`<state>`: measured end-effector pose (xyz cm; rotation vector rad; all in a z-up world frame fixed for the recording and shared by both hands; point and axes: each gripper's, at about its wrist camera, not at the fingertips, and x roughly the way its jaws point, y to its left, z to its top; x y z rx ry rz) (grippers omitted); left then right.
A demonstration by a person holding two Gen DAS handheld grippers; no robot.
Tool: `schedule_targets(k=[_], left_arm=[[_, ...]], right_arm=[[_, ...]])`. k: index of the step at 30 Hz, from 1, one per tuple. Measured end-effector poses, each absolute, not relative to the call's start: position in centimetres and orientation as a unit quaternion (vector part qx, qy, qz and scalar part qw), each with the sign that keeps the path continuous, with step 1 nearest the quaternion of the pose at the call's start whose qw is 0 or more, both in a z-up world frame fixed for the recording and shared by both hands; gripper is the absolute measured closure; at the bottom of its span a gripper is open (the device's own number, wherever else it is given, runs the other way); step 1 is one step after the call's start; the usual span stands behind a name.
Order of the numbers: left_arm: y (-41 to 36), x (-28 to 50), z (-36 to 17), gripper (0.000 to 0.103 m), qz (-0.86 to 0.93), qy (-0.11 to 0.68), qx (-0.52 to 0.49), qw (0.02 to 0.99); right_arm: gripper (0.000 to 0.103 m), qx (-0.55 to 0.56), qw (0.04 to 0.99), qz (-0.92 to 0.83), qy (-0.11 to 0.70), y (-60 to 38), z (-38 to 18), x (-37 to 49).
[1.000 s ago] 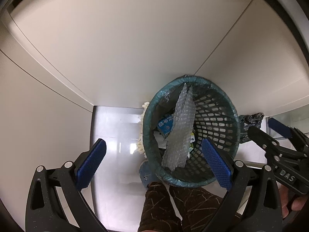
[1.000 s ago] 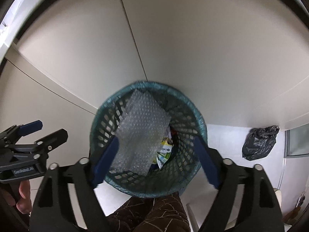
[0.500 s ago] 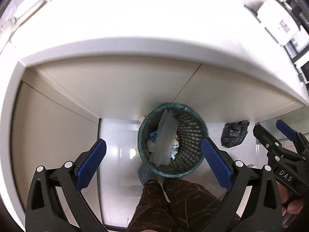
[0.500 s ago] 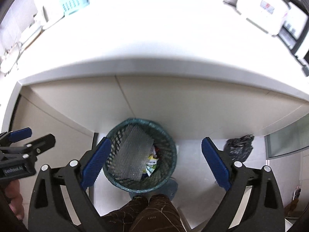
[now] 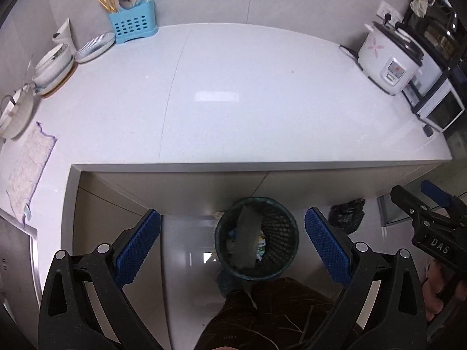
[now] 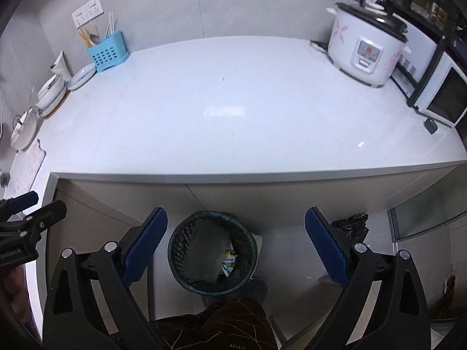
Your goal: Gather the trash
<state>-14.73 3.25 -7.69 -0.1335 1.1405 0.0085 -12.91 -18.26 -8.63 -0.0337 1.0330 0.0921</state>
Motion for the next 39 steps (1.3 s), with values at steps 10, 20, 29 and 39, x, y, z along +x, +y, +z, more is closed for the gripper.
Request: schedule_targets(k=[10,20,29,39], left_arm=[[3.6,-15.2,-3.8,0.006,-0.002,0.518,-0.051,0.854],[3.1,-16.2,-3.4,0.006,-0.007,0.517,-0.049,0.854],[2.6,-16.4,-3.4,0.006,-0.017,0.518,-0.047,0.854],[2.4,-16.4,-3.2,0.006,-0.024,0.514,-0.046,0.856]], right_arm=[[0.012,-0.016,0.876,0.03,0.481,-17.9,-3.8,-14.7],[0.012,-0.015,0.872,0.013,0.489,-18.9,-3.9,-15.6],[0.012,-0.016,0.871,0.012,0.491,-18.9,-4.0,-15.7],[0.012,-0.018,0.872,0.014,0.49,-19.3,-3.8,-15.5]])
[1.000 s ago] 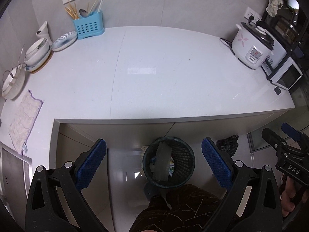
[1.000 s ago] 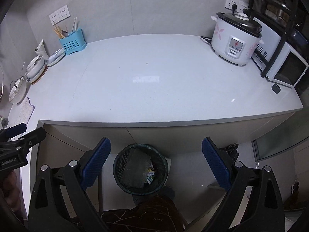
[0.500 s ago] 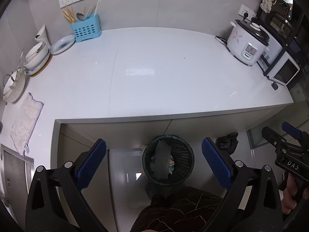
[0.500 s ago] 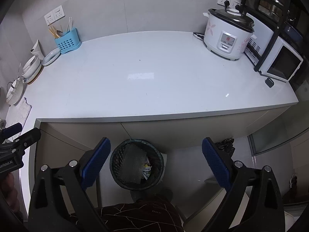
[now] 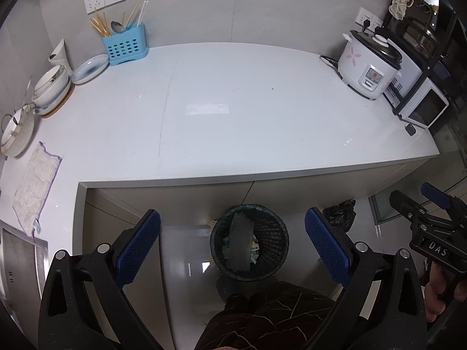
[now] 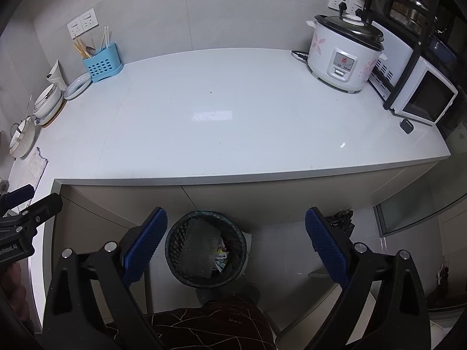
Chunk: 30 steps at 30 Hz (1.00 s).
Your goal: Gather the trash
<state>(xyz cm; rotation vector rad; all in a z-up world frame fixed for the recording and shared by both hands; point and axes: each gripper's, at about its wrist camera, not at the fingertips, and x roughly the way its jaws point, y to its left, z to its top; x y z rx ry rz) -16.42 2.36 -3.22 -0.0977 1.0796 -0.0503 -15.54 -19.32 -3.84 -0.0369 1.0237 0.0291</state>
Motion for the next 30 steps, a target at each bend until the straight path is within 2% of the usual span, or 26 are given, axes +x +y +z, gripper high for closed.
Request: schedule_targets(k=[30], left_arm=[[1.37,-15.77,-3.69,0.006,-0.033,0.513,-0.03,0.857]], right_arm=[[0.012,-0.022,0.871,0.019,0.49,-18.84,-4.3,-15.11]])
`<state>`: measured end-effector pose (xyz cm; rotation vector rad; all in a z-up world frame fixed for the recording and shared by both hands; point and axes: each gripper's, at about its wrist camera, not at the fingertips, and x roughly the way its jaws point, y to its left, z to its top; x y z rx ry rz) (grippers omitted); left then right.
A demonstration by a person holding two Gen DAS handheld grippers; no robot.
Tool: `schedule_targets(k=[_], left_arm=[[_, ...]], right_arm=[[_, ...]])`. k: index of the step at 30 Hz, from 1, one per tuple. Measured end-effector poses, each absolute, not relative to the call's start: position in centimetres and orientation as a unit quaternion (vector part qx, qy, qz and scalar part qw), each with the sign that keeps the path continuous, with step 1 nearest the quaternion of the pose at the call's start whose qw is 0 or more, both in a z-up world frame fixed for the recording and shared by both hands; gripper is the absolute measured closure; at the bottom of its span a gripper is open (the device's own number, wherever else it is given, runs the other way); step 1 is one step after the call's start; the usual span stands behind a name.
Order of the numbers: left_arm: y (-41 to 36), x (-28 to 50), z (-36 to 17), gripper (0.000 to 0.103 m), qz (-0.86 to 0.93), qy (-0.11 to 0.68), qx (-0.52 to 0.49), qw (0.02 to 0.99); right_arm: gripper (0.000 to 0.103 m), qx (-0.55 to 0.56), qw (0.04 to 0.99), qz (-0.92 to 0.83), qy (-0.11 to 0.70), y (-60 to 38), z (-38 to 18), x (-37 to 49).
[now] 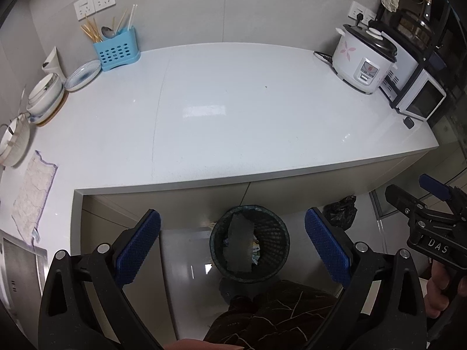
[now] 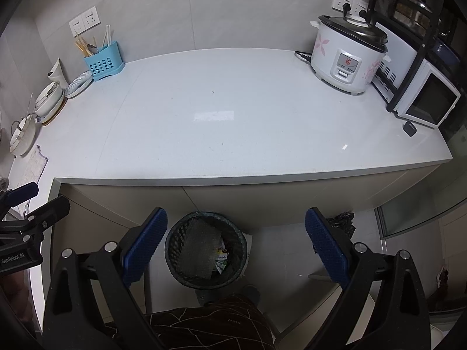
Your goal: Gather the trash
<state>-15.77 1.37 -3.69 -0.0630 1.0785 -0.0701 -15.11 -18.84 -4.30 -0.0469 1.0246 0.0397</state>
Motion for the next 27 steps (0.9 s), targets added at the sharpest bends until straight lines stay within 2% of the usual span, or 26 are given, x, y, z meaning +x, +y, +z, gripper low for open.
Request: schedule_targets(k=[27], left_arm=[[1.9,-15.81,-3.87,0.006,-0.035,0.516,-0.03,0.856]], right_arm=[[0.012,-0.021,0.874,0.023,0.485,-18.28,-4.2,-15.06]])
